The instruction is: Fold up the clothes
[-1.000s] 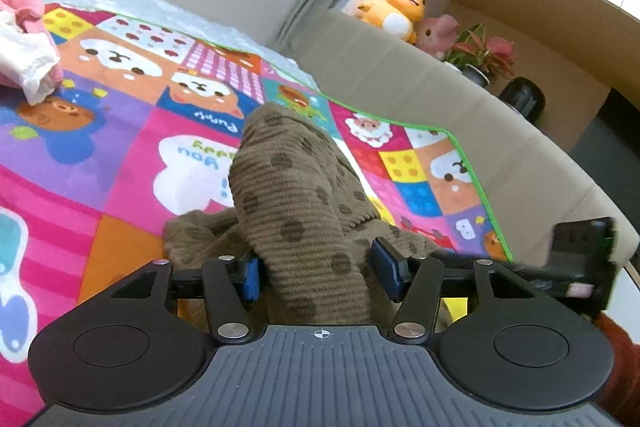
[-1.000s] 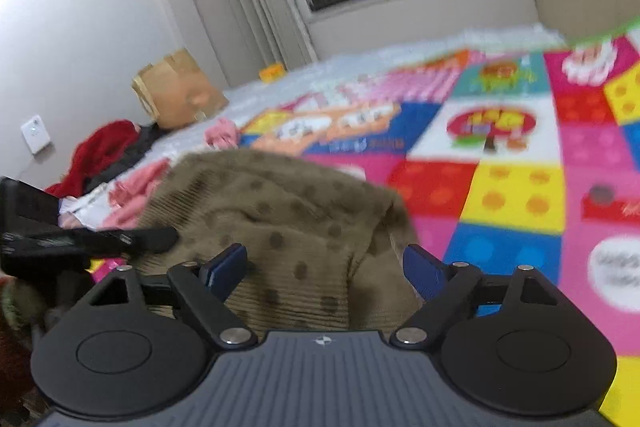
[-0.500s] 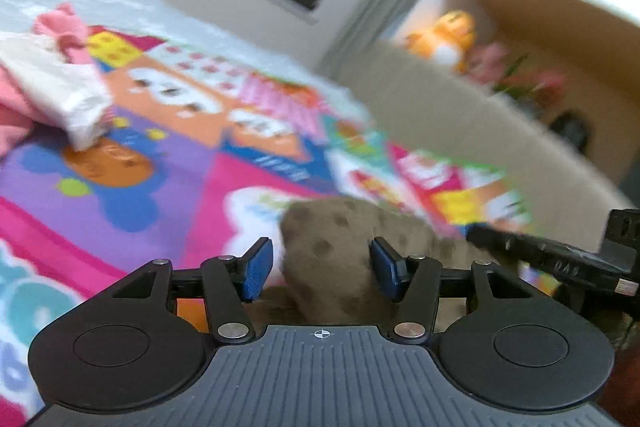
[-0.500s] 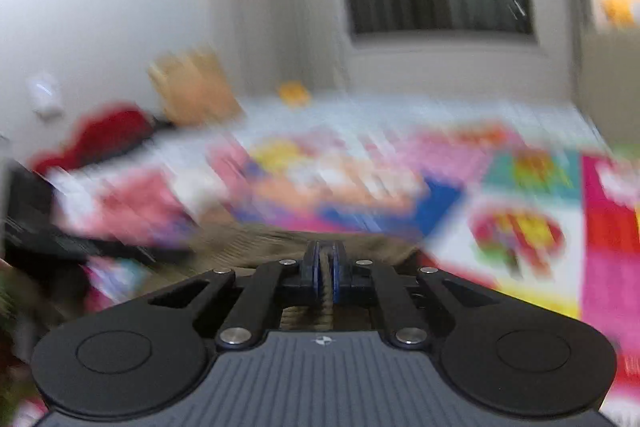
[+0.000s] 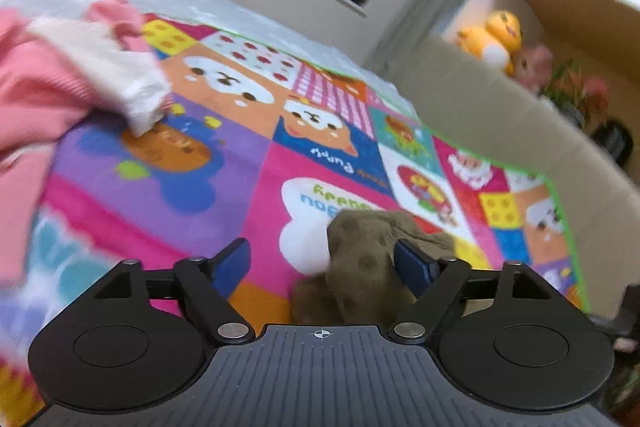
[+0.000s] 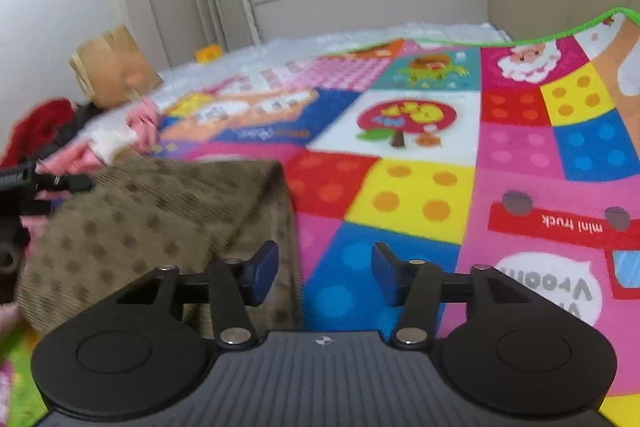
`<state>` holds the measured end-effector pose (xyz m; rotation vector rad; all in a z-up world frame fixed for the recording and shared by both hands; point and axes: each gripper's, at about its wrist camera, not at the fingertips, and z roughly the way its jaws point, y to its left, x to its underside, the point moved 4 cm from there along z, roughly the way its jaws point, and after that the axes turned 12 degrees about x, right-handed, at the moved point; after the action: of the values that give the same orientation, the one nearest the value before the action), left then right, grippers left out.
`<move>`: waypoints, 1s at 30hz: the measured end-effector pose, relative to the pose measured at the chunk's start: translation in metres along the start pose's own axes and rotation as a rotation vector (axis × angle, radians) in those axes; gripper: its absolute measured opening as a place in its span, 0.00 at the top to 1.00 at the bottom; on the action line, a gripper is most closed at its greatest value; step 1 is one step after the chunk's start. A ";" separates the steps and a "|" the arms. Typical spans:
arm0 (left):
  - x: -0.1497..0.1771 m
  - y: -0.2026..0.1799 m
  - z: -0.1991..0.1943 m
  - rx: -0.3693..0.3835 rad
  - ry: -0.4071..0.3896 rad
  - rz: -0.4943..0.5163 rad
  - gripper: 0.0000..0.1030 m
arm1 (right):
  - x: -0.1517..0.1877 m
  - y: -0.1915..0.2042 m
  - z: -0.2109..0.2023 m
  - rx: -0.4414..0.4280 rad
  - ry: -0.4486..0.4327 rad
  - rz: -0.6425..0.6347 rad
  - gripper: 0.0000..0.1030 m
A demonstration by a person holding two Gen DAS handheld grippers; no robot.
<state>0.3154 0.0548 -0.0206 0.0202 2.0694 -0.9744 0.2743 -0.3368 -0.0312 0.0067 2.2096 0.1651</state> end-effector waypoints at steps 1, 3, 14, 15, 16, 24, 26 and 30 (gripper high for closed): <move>0.005 -0.005 -0.013 0.017 -0.013 -0.038 0.15 | -0.003 0.000 -0.003 -0.027 -0.011 0.015 0.34; 0.017 -0.017 -0.038 0.070 -0.028 -0.113 0.08 | -0.012 0.006 -0.001 -0.071 -0.027 0.038 0.24; 0.112 -0.051 -0.020 0.300 0.160 -0.376 0.03 | 0.027 0.045 0.036 -0.097 0.077 -0.001 0.52; 0.112 -0.045 -0.014 0.274 0.150 -0.385 0.06 | 0.029 0.050 0.032 -0.093 0.075 -0.015 0.55; 0.111 -0.040 -0.008 0.254 0.146 -0.392 0.09 | 0.031 0.053 0.029 -0.086 0.077 -0.022 0.57; 0.058 0.004 -0.006 0.104 0.020 -0.328 0.31 | 0.055 0.088 -0.002 -0.179 0.143 -0.073 0.58; 0.037 0.013 -0.004 0.067 -0.007 -0.296 0.31 | 0.062 0.108 -0.013 -0.233 0.147 -0.123 0.57; 0.008 0.024 0.000 0.035 -0.018 -0.232 0.25 | 0.068 0.141 -0.037 -0.349 0.131 -0.214 0.52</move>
<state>0.3176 0.0686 -0.0414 -0.2144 2.0703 -1.1461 0.1957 -0.1966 -0.0463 -0.4429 2.2650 0.4392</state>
